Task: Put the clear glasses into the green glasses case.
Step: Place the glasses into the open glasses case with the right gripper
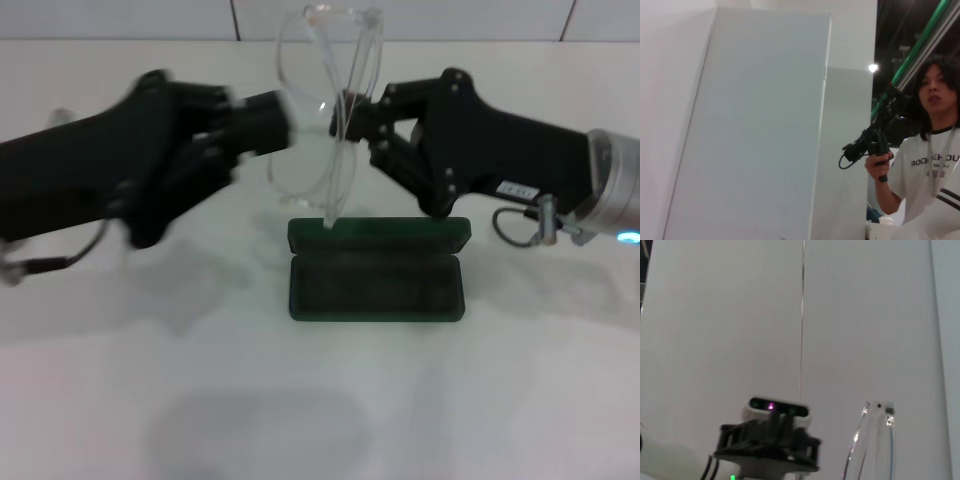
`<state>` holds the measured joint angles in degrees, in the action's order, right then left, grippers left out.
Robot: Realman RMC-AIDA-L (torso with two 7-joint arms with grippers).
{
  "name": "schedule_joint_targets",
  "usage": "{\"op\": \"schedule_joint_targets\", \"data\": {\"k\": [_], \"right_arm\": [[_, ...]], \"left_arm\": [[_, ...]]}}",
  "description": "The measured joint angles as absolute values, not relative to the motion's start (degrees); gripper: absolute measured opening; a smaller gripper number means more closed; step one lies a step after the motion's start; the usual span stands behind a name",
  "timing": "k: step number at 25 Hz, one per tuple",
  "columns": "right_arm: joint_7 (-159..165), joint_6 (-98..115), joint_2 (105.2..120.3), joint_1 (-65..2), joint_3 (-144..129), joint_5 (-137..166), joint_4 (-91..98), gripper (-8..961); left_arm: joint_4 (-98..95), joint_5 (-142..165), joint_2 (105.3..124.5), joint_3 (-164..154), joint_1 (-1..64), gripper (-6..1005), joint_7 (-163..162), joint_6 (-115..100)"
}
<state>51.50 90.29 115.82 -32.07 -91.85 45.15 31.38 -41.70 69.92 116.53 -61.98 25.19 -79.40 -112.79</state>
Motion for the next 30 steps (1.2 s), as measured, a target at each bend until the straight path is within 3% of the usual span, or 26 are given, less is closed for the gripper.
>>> {"op": "schedule_joint_targets", "data": {"k": [4, 7, 11, 17, 20, 30], "right_arm": [[52.18, 89.93, 114.58, -31.76, -90.87, 46.79, 34.65, 57], [56.88, 87.55, 112.98, -30.5, -89.36, 52.45, 42.27, 57], [69.15, 85.36, 112.73, -29.28, -83.88, 68.5, 56.81, 57], [94.17, 85.5, 115.33, -31.3, -78.79, 98.71, 78.71, 58], [105.99, 86.44, 115.54, -34.91, -80.36, 108.95, 84.58, 58], [132.85, 98.0, 115.87, -57.67, -85.54, 132.68, 80.54, 58]], "left_arm": [[-41.75, 69.71, 113.87, -59.81, 22.36, 55, -81.71, -115.25], [-41.73, 70.39, 110.79, -59.56, 19.83, 55, -83.85, -115.62], [-41.77, 75.16, 108.32, -59.7, 17.38, 55, -84.05, -116.22], [-41.83, 78.93, 108.54, -58.77, 16.54, 55, -81.28, -116.28], [-41.87, 79.15, 108.65, -57.67, 16.54, 55, -79.68, -116.26], [-41.52, 81.73, 108.68, -54.89, 17.19, 55, -77.49, -115.87]]}}
